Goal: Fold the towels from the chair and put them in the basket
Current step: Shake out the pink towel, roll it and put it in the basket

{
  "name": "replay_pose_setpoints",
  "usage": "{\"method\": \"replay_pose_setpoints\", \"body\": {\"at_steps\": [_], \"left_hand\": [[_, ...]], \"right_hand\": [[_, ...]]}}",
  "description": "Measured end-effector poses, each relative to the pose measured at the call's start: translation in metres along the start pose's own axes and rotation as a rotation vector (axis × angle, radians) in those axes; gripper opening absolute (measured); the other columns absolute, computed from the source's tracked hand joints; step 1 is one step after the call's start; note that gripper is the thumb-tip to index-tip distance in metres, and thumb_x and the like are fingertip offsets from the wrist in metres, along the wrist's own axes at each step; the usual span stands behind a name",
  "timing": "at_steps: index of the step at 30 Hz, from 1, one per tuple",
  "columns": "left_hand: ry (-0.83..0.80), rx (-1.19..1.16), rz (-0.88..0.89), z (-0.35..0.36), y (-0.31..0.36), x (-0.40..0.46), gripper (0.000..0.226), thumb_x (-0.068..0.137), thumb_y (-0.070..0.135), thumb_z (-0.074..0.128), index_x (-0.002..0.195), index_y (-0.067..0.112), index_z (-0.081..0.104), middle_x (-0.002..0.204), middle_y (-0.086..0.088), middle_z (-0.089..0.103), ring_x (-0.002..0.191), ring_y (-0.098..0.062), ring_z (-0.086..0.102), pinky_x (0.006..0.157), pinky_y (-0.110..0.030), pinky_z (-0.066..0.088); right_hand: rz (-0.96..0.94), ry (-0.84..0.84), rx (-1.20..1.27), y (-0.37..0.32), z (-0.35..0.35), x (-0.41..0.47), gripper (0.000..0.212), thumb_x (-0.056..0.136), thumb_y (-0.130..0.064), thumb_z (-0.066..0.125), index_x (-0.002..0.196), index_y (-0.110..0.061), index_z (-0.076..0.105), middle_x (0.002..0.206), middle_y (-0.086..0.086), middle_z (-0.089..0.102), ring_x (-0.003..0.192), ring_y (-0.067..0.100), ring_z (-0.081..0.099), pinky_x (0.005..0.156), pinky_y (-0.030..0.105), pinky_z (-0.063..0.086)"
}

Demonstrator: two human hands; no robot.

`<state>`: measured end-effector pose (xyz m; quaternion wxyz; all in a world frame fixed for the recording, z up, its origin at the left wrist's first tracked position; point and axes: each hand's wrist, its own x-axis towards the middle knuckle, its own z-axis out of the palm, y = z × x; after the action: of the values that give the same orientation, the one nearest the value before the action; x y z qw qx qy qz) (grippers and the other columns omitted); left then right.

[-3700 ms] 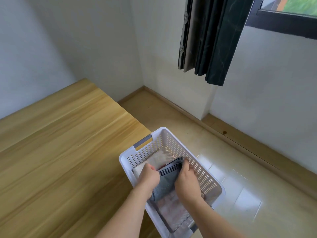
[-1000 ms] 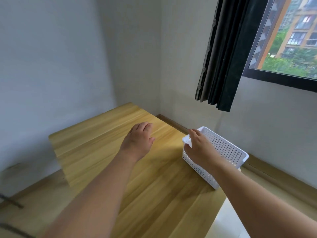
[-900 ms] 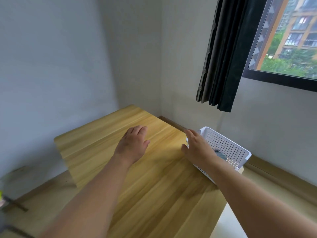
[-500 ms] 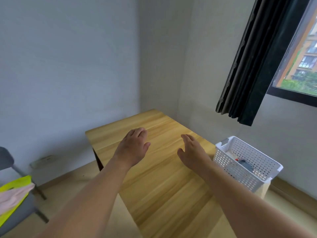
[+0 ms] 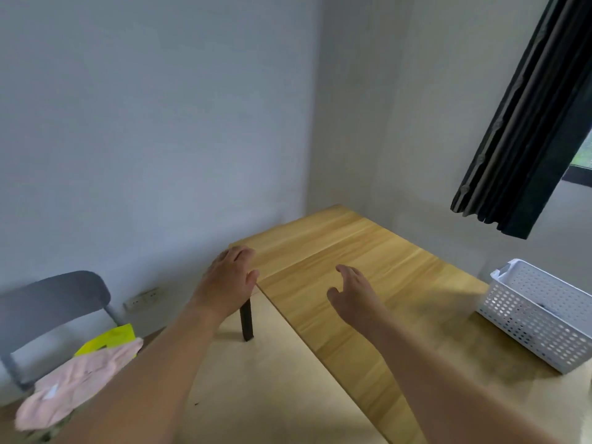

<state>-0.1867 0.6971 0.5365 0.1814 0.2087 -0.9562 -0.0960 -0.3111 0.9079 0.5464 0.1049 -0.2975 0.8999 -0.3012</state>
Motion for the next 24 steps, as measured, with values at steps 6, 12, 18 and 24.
{"method": "replay_pose_setpoints", "body": {"at_steps": [6, 12, 18, 24], "left_hand": [[-0.090, 0.059, 0.051, -0.023, -0.103, -0.005, 0.048, 0.097, 0.034, 0.045, 0.141, 0.016, 0.039, 0.148, 0.001, 0.036, 0.137, -0.020, 0.032, 0.114, -0.034, 0.028], [-0.110, 0.017, 0.094, -0.067, -0.229, 0.008, 0.048, 0.098, 0.031, 0.042, 0.143, 0.016, 0.036, 0.149, 0.001, 0.036, 0.136, -0.018, 0.032, 0.112, -0.032, 0.029], [-0.094, -0.044, 0.055, -0.092, -0.326, 0.033, 0.046, 0.098, 0.029, 0.042, 0.142, 0.013, 0.039, 0.147, -0.001, 0.039, 0.134, -0.019, 0.036, 0.109, -0.033, 0.034], [-0.149, 0.033, 0.142, -0.081, -0.399, 0.032, 0.045, 0.098, 0.031, 0.042, 0.140, 0.016, 0.040, 0.146, 0.001, 0.040, 0.132, -0.020, 0.037, 0.108, -0.032, 0.033]], "right_hand": [[-0.056, -0.051, 0.008, -0.101, 0.082, 0.022, 0.057, 0.093, -0.018, 0.047, 0.146, -0.009, 0.031, 0.151, 0.005, 0.033, 0.137, 0.021, 0.034, 0.109, 0.029, 0.029], [-0.016, 0.009, 0.052, -0.213, 0.158, 0.051, 0.056, 0.093, -0.019, 0.047, 0.146, -0.009, 0.032, 0.152, 0.005, 0.032, 0.139, 0.021, 0.032, 0.110, 0.030, 0.027], [0.038, -0.021, 0.045, -0.284, 0.209, 0.067, 0.054, 0.094, -0.018, 0.045, 0.146, -0.011, 0.032, 0.152, 0.003, 0.033, 0.137, 0.020, 0.034, 0.106, 0.027, 0.028], [0.077, -0.049, 0.036, -0.322, 0.267, 0.101, 0.049, 0.095, -0.019, 0.045, 0.142, -0.009, 0.037, 0.146, 0.007, 0.039, 0.134, 0.022, 0.037, 0.106, 0.031, 0.032]]}}
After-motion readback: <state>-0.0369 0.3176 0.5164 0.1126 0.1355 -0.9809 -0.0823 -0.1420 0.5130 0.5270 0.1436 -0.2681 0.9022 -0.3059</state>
